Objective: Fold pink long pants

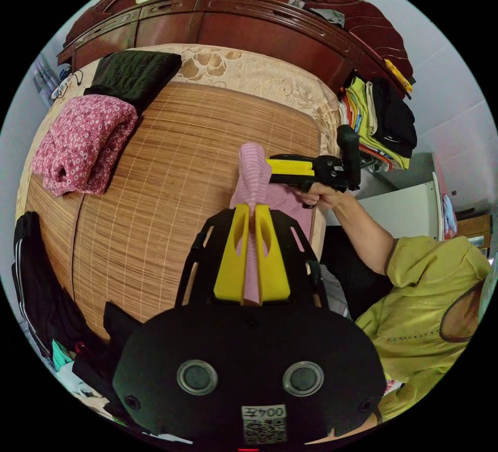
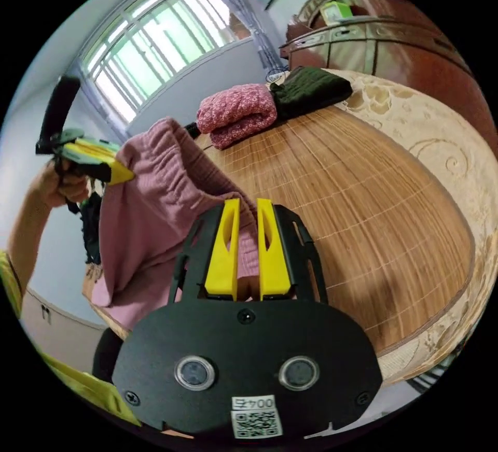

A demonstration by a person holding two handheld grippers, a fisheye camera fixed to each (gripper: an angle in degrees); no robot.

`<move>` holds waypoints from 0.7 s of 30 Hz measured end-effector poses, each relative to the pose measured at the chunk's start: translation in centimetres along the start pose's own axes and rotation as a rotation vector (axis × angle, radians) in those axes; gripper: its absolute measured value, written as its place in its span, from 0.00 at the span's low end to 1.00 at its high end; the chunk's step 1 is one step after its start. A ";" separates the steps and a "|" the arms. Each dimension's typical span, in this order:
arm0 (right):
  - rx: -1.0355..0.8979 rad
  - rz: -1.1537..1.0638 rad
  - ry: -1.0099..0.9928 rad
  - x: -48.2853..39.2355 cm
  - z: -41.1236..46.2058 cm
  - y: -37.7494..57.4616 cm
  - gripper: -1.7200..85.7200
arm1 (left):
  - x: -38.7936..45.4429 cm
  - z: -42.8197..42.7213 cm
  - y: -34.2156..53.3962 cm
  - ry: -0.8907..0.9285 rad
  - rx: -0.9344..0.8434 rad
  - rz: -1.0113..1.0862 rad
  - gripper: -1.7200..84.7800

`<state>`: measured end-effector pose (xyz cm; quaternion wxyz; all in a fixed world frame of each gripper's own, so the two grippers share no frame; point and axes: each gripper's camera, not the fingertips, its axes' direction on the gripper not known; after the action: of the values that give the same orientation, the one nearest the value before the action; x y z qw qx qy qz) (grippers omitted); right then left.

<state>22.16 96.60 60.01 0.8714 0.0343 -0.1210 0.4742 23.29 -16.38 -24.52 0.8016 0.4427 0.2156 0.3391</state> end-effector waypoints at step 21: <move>0.284 0.490 -0.503 4.7 -3.1 -1.2 0.15 | 23.5 19.3 11.8 0.009 0.086 0.019 0.05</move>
<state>26.14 100.31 58.24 0.6617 0.2400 -0.2687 0.6575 47.52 -5.53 -5.60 0.7776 0.4772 0.2294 0.3392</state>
